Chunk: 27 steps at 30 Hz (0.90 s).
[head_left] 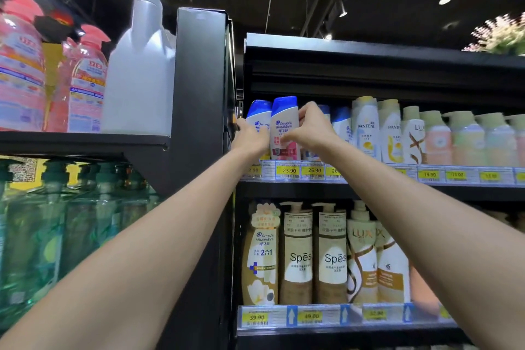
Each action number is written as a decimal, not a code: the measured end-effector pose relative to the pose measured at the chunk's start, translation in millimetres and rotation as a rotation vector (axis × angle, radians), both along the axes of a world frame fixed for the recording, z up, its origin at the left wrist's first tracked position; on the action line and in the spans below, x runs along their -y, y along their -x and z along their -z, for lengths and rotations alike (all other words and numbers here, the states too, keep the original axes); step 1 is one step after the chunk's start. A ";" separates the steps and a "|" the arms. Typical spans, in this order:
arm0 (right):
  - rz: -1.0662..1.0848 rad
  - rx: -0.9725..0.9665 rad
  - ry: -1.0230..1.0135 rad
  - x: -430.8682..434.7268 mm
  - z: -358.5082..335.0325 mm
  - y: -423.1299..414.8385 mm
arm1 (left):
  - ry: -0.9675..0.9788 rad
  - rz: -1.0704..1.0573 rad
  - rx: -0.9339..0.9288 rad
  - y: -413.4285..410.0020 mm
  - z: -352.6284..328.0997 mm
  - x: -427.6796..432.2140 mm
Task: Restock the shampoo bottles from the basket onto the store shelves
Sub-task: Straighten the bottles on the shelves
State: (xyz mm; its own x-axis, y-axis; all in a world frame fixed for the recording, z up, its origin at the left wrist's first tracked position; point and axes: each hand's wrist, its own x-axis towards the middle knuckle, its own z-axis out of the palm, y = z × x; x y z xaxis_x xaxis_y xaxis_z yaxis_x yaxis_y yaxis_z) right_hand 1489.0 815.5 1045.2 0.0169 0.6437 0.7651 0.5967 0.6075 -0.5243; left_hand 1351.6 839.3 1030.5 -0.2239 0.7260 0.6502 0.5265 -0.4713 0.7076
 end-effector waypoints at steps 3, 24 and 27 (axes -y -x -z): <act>-0.016 -0.040 -0.107 5.3 -8.1 5.1 | 0.013 0.008 -0.005 -1.2 -0.3 2.8; 0.275 0.411 -0.186 -3.3 -37.3 -6.9 | -0.185 0.081 0.166 0.3 5.2 5.1; 0.327 0.436 -0.260 -11.4 -31.6 -8.5 | -0.214 0.148 0.172 -0.6 6.1 5.6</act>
State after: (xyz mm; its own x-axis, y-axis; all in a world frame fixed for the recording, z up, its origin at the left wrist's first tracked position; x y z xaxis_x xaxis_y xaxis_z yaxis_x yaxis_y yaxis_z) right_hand 1497.5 826.9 1076.8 -0.1681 0.4489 0.8776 0.9005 0.4321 -0.0486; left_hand 1352.2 833.7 1024.4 -0.2455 0.6095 0.7538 0.3221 -0.6822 0.6564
